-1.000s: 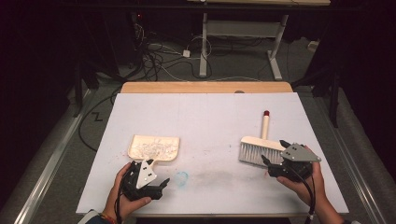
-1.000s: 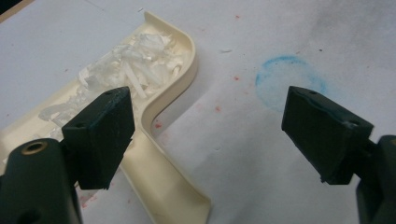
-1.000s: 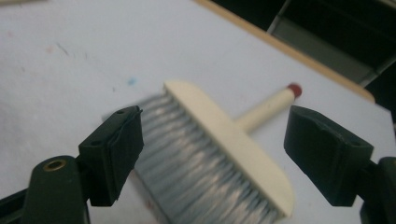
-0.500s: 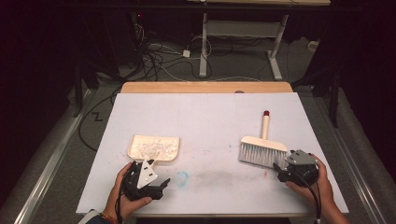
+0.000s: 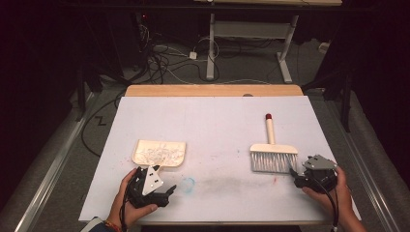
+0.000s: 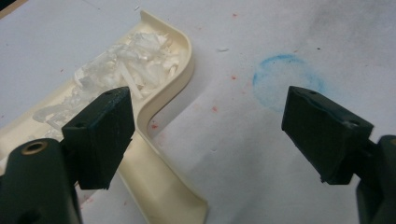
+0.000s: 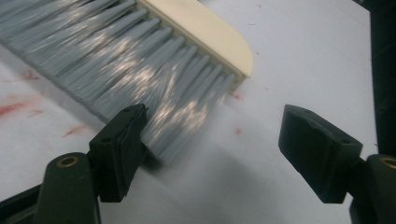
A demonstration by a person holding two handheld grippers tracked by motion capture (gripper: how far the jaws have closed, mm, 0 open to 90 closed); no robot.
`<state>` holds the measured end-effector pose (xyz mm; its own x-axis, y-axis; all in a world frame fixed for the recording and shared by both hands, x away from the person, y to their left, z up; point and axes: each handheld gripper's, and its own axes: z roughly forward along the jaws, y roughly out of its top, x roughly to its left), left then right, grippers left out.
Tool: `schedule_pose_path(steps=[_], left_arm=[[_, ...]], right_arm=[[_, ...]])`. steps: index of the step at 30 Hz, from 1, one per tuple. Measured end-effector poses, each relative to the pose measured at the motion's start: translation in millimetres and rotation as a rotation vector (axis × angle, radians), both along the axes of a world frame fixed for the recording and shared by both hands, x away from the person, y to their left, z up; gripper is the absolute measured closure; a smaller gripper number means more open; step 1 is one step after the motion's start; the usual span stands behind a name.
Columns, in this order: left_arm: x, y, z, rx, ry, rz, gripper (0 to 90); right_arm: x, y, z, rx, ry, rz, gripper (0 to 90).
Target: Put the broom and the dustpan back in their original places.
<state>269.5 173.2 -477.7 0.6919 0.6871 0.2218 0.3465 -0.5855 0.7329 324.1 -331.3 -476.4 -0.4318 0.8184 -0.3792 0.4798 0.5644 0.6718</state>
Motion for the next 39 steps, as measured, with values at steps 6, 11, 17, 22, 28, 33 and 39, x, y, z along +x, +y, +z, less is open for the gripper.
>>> schedule_pose_path(steps=[6, 11, 17, 22, 28, 33, 39], left_arm=[[-0.2, -0.1, 0.3, 0.002, -0.001, -0.002, 16.8], [0.4, 0.3, 0.3, 0.005, -0.006, 0.005, 16.8], [-1.8, -0.1, 0.6, 0.006, -0.012, -0.009, 16.8], [-4.3, -0.9, 0.1, 0.005, -0.021, -0.024, 16.8], [-9.2, -0.7, -0.1, 0.011, -0.043, -0.036, 16.8], [-9.5, 0.6, 0.7, 0.001, -0.051, -0.031, 16.8], [-10.0, -0.6, 0.3, 0.004, -0.053, -0.029, 16.8]], right_arm=[[-0.6, -2.3, 1.4, 0.024, 0.003, 0.026, 25.1], [-7.8, 5.5, 16.9, 0.122, -0.046, 0.078, 23.4], [-26.4, 16.2, 34.6, 0.225, -0.134, 0.156, 22.8], [-42.9, 27.0, 40.2, 0.229, -0.176, 0.217, 22.2], [-59.2, 32.4, 39.0, 0.218, -0.199, 0.247, 21.8], [-66.9, 30.7, 33.8, 0.223, -0.197, 0.253, 21.5], [-66.4, 29.8, 34.1, 0.229, -0.209, 0.239, 21.5]])
